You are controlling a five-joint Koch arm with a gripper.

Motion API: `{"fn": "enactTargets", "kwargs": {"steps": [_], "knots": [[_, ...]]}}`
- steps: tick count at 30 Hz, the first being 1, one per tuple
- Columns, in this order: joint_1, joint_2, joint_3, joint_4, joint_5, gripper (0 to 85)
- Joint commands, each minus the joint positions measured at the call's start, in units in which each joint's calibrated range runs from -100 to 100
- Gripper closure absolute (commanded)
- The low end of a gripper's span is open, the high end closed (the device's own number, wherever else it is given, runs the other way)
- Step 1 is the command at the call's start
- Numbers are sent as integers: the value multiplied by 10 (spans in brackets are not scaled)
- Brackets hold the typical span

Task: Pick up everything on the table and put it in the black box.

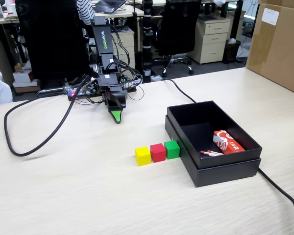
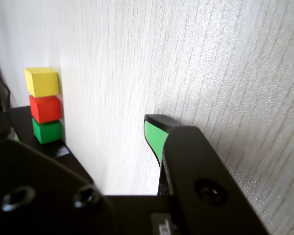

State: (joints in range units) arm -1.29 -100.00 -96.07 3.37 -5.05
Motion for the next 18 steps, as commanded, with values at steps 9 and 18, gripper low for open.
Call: {"fn": "enactTargets", "kwargs": {"steps": [9, 18], "knots": [[16, 5, -3, -22, 2, 372], [43, 31, 199, -241, 47, 378]]}}
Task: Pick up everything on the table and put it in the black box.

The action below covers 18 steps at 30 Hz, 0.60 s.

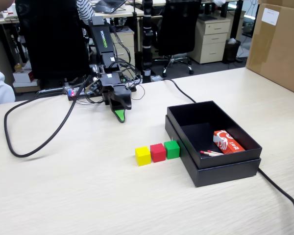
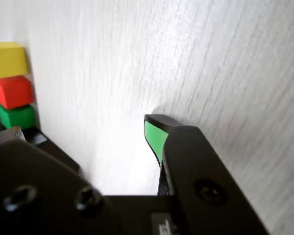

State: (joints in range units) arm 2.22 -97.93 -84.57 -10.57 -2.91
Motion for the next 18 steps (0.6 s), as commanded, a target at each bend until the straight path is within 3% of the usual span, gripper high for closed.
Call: {"fn": "enactTargets", "kwargs": {"steps": [1, 9, 18], "knots": [[10, 32, 121, -127, 33, 378], [37, 247, 441, -288, 83, 383], [55, 570, 790, -451, 113, 384]]}}
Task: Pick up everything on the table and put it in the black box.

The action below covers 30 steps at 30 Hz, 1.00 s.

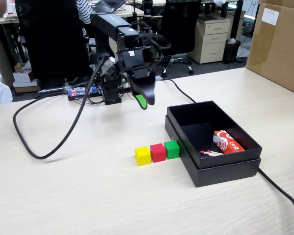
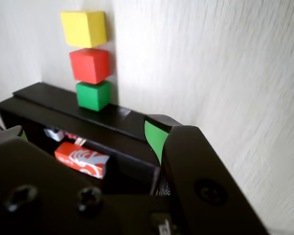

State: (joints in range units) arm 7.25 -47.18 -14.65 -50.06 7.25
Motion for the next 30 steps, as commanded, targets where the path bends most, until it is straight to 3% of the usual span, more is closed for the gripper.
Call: {"fn": "enactTargets", "kwargs": {"steps": [1, 12, 30], "knots": [[4, 105, 133, -69, 16, 383], [-7, 424, 341, -100, 19, 383], [-2, 600, 441, -103, 19, 423]]}}
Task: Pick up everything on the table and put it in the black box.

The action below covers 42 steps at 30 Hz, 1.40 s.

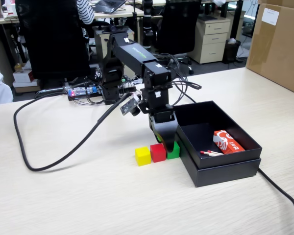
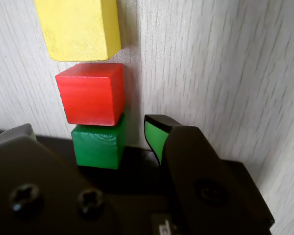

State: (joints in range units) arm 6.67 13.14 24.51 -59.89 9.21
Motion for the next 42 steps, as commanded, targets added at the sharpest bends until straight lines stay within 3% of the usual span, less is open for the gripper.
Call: {"fn": "enactTargets", "kwargs": {"steps": [1, 6, 10, 18, 24, 26, 27, 34, 42], "knots": [[4, 5, 54, -5, -1, 423], [7, 45, 82, -20, -1, 443], [11, 67, 97, -20, 0, 529], [11, 72, 118, -20, 9, 846], [8, -3, 65, -20, 12, 846], [7, -73, 21, -20, 15, 846], [7, -197, -47, -20, 15, 846], [12, -403, -83, -46, 15, 846], [56, -407, 13, -49, 16, 846]]}}
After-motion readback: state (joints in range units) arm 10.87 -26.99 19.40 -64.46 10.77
